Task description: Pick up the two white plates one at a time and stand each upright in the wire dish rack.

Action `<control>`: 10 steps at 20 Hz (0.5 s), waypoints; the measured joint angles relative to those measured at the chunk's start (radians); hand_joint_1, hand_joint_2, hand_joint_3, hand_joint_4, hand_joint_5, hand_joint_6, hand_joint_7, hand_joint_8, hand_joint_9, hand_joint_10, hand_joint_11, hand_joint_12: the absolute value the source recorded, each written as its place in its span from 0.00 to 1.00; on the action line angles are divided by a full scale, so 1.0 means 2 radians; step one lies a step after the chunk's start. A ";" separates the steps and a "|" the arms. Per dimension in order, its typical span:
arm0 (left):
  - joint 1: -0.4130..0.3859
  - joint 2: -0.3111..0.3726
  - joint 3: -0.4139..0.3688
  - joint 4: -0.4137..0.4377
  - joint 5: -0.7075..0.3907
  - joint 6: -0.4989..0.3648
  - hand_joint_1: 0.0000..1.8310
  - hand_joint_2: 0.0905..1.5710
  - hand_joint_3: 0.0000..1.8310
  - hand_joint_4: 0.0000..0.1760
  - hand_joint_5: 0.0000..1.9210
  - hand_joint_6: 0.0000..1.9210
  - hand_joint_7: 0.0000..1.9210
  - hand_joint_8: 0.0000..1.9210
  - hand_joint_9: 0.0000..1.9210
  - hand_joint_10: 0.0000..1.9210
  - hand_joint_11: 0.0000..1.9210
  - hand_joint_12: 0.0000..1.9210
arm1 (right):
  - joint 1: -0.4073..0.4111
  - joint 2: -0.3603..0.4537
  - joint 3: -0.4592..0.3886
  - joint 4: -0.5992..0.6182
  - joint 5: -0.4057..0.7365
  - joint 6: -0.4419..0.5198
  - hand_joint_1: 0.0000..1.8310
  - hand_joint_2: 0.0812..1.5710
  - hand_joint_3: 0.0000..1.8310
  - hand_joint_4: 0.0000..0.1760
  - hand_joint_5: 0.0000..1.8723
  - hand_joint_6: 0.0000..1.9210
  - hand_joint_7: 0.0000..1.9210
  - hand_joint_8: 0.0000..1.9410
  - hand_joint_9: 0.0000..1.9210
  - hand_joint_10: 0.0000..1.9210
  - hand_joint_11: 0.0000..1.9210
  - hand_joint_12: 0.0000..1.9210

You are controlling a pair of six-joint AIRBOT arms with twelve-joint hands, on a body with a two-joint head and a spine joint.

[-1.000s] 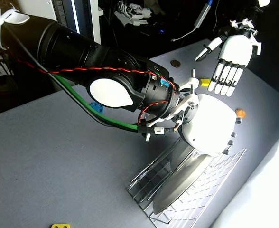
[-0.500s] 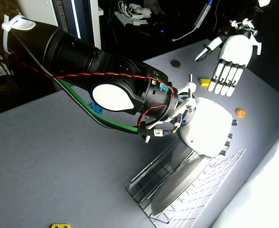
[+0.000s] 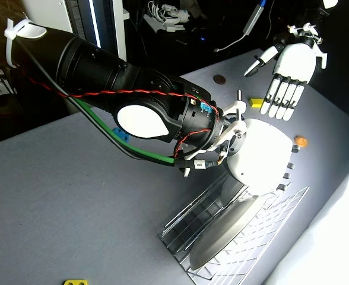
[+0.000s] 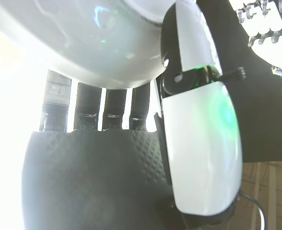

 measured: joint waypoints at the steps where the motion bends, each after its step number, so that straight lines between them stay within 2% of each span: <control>1: 0.000 0.000 0.000 0.000 0.000 0.000 0.00 0.67 0.00 0.00 0.00 0.00 0.00 0.00 0.00 0.00 0.00 0.00 | 0.000 0.000 0.000 0.000 0.003 0.000 0.68 0.62 0.00 0.00 0.51 0.04 0.53 0.01 0.51 0.05 0.27 0.60; 10: 0.000 0.000 -0.001 0.001 0.000 0.000 0.00 0.67 0.00 0.00 0.00 0.00 0.00 0.00 0.00 0.00 0.00 0.00 | 0.001 0.006 0.000 0.000 0.004 0.000 0.68 0.63 0.00 0.00 0.47 0.01 0.50 0.00 0.49 0.02 0.24 0.58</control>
